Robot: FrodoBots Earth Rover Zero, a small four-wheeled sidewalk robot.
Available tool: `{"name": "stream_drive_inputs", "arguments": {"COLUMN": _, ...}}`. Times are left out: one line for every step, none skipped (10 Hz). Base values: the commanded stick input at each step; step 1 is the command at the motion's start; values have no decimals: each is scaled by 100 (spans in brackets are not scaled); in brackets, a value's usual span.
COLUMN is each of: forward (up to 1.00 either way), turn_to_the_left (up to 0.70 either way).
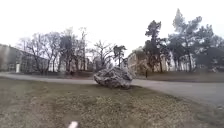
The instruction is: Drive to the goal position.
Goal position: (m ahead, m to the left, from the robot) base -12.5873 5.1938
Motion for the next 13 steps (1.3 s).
{"name": "stream_drive_inputs", "arguments": {"forward": 0, "turn_to_the_left": 0}}
{"name": "stream_drive_inputs", "arguments": {"forward": 0, "turn_to_the_left": 0}}
{"name": "stream_drive_inputs", "arguments": {"forward": 0, "turn_to_the_left": 0}}
{"name": "stream_drive_inputs", "arguments": {"forward": 0, "turn_to_the_left": 0}}
{"name": "stream_drive_inputs", "arguments": {"forward": 0, "turn_to_the_left": 31}}
{"name": "stream_drive_inputs", "arguments": {"forward": 0, "turn_to_the_left": 70}}
{"name": "stream_drive_inputs", "arguments": {"forward": 0, "turn_to_the_left": 70}}
{"name": "stream_drive_inputs", "arguments": {"forward": 0, "turn_to_the_left": 70}}
{"name": "stream_drive_inputs", "arguments": {"forward": 0, "turn_to_the_left": 70}}
{"name": "stream_drive_inputs", "arguments": {"forward": 0, "turn_to_the_left": 70}}
{"name": "stream_drive_inputs", "arguments": {"forward": 0, "turn_to_the_left": 70}}
{"name": "stream_drive_inputs", "arguments": {"forward": 0, "turn_to_the_left": 70}}
{"name": "stream_drive_inputs", "arguments": {"forward": 0, "turn_to_the_left": 70}}
